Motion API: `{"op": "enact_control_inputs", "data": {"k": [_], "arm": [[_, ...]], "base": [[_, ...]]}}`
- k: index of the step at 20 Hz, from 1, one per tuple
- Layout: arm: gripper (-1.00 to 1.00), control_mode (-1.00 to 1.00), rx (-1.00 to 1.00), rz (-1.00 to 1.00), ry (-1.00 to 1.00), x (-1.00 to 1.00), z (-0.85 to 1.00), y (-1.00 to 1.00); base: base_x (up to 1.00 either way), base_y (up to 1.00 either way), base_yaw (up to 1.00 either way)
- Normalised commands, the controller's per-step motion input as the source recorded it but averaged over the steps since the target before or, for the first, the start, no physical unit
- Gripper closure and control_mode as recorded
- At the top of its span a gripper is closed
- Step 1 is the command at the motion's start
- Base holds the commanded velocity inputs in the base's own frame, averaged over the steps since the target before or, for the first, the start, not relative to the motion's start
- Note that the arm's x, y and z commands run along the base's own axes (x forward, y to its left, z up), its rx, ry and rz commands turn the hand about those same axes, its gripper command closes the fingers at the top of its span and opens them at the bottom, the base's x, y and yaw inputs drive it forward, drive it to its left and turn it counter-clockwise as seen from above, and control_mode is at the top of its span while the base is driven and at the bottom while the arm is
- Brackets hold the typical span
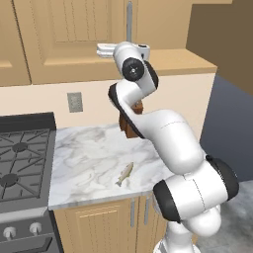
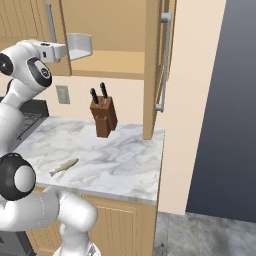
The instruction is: Retrieve the tupperware from the cabinet, then place the raw meat into the tupperware to avoid contamination.
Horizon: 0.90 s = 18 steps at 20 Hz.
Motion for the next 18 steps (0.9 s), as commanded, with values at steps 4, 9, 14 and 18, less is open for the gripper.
{"op": "enact_control_inputs", "data": {"k": [4,9,14,18], "arm": [[1.0,-1.0,0.0,0.0,0.02,0.44,-0.08,-0.01],[1.0,-1.0,0.0,0.0,0.0,0.2,-0.02,0.0],[1.0,-1.0,0.0,0.0,-0.02,0.0,0.02,0.0],[1.0,-1.0,0.0,0.0,-0.03,-0.14,0.09,0.0]], "base": [[0.0,0.0,0.0],[0.0,0.0,0.0],[0.0,0.0,0.0],[0.0,0.0,0.0]]}}
